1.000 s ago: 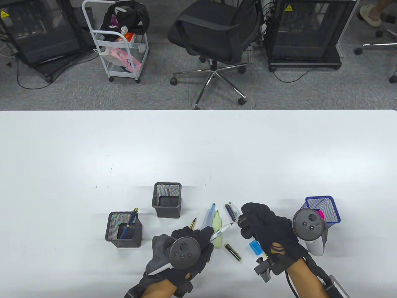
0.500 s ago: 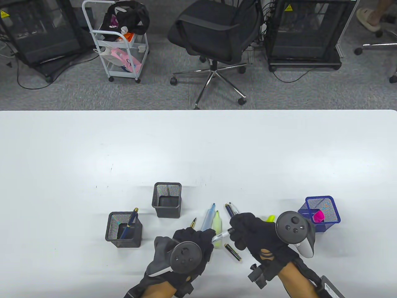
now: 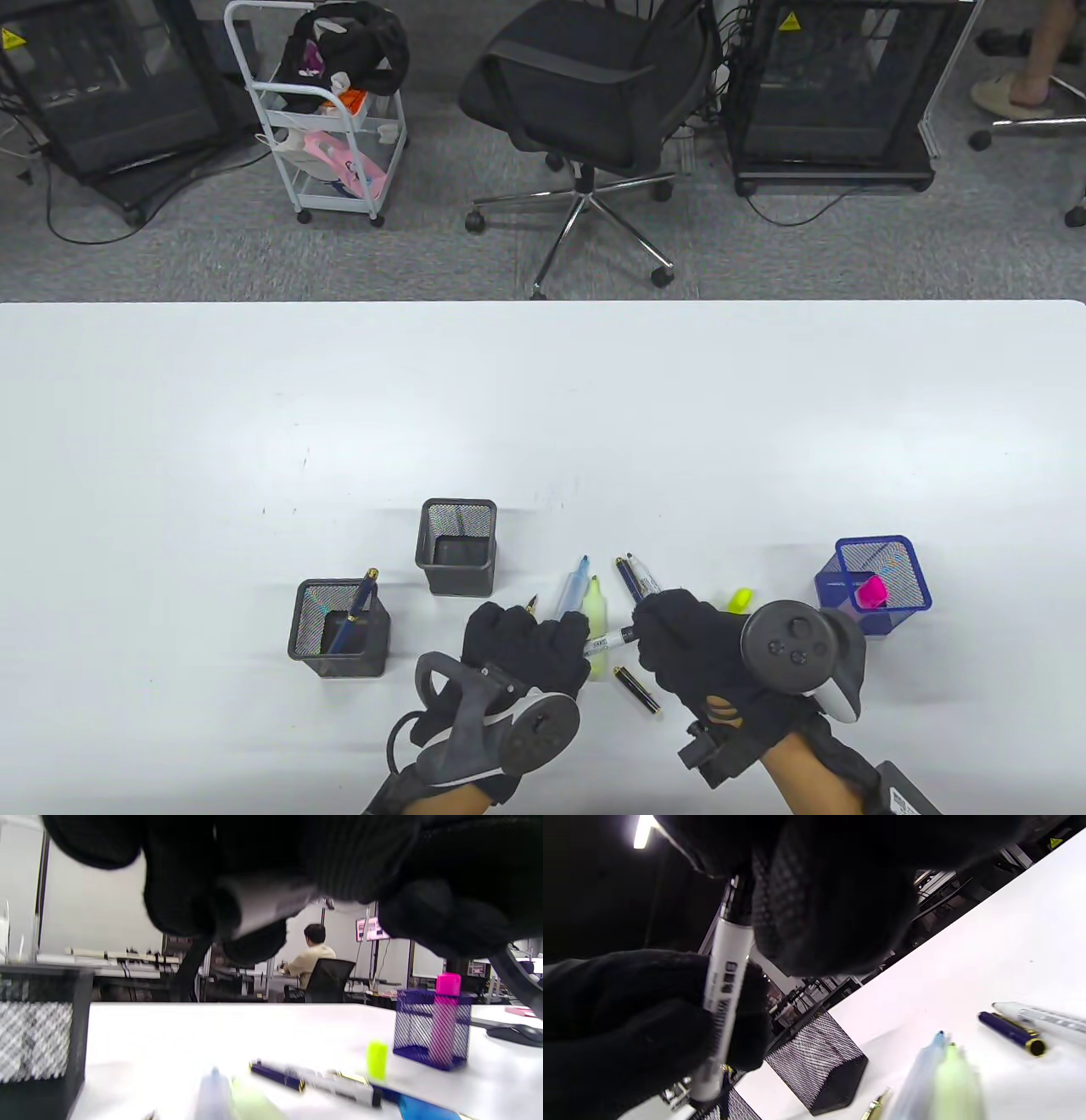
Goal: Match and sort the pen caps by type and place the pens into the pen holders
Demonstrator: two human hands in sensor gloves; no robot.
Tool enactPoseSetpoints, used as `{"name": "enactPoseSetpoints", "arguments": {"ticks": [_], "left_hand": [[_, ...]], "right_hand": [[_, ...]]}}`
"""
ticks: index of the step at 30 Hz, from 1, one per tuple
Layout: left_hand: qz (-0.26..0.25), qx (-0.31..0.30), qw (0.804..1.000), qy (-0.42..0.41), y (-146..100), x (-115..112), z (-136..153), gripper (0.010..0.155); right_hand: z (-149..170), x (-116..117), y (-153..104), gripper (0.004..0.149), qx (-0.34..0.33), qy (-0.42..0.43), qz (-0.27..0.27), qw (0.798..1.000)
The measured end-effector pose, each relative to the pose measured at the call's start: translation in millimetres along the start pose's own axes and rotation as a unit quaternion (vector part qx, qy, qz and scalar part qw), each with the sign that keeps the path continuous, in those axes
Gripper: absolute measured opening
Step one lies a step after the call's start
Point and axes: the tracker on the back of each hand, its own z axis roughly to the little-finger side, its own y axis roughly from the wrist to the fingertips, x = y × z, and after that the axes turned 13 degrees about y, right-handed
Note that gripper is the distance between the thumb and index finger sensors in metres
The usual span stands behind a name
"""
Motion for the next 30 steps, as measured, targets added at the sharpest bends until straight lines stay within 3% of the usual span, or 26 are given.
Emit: {"name": "enactPoseSetpoints", "arguments": {"ticks": [11,13,15,18,19,21,23,27,30], "left_hand": [[-0.003,-0.026,1.000,-0.005,6,-2,-7,0.050],[-0.011,-0.030,0.999,-0.022,8,0,-9,0.051],[-0.026,-0.023,0.999,-0.017,11,6,-9,0.052],[-0.033,-0.007,0.999,-0.039,18,15,5,0.056],[-0.032,0.012,0.998,-0.051,23,19,16,0.066],[-0.028,0.047,0.996,-0.075,33,30,40,0.080],[-0.018,0.080,0.993,-0.089,44,39,62,0.084],[0.013,0.141,0.990,-0.027,65,51,95,0.065],[0.034,0.172,0.984,0.043,76,48,99,0.052]], "right_hand": [[-2,13,1,0.046,0.027,-0.025,-0.018,0.999],[-3,19,1,0.048,0.038,-0.022,-0.041,0.998],[-3,20,1,0.049,0.032,0.000,-0.025,0.999],[1,8,2,0.060,0.029,0.063,-0.026,0.997],[4,2,1,0.062,0.027,0.072,-0.001,0.997],[12,-9,1,0.063,0.037,0.062,0.021,0.997],[20,-15,0,0.063,0.049,0.051,0.015,0.997],[33,-21,2,0.064,0.067,0.051,0.023,0.996],[36,-22,4,0.064,0.070,0.047,0.025,0.996]]}}
